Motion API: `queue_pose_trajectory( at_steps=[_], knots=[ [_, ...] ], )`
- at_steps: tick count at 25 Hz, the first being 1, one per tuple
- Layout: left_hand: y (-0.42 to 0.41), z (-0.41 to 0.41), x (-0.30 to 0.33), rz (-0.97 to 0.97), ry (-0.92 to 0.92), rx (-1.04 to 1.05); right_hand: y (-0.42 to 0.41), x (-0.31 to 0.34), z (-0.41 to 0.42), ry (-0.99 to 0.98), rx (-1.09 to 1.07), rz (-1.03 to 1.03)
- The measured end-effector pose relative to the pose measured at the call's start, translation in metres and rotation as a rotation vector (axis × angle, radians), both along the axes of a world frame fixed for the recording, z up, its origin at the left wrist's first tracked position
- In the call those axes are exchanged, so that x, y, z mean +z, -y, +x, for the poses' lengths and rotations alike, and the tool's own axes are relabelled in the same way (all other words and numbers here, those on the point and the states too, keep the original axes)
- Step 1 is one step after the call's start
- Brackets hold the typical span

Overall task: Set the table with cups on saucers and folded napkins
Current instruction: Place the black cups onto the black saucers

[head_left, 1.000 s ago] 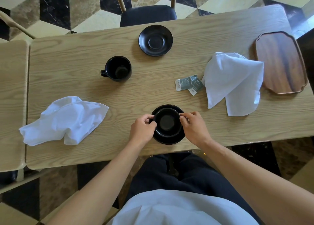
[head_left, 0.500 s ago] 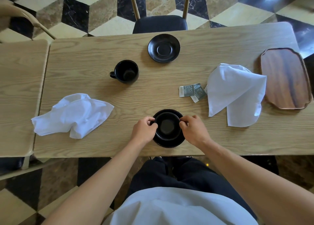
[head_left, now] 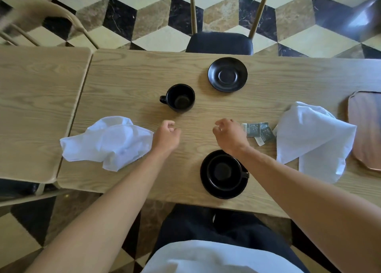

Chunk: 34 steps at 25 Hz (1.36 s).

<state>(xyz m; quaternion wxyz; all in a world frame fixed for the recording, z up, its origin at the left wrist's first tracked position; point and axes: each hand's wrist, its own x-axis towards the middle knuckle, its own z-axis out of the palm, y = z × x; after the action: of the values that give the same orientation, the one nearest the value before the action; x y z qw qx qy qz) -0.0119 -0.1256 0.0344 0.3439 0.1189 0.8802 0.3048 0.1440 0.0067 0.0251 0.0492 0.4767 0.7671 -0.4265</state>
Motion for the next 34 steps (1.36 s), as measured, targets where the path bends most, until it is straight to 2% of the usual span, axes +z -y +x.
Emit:
queue_pose_trajectory(
  at_steps=[5,13,18,23,30,34],
  knots=[
    [-0.032,-0.066,-0.013,0.152,0.076,0.040,-0.014,-0.011,-0.077,-0.062,-0.159,-0.127],
    [-0.059,-0.100,-0.034,0.177,0.159,0.030,-0.024,-0.036,-0.133,-0.122,-0.309,-0.266],
    [-0.067,-0.096,-0.037,0.226,0.103,0.143,-0.026,-0.040,-0.137,-0.157,-0.356,-0.259],
    [-0.100,-0.082,-0.023,0.203,0.026,0.149,-0.052,-0.025,-0.128,-0.230,-0.392,-0.207],
    [-0.202,-0.064,-0.012,0.332,0.212,0.120,-0.146,-0.006,-0.097,-0.237,-0.463,-0.034],
    [-0.242,-0.052,-0.016,0.333,0.274,0.080,-0.183,-0.013,-0.079,-0.242,-0.531,-0.082]
  ],
)
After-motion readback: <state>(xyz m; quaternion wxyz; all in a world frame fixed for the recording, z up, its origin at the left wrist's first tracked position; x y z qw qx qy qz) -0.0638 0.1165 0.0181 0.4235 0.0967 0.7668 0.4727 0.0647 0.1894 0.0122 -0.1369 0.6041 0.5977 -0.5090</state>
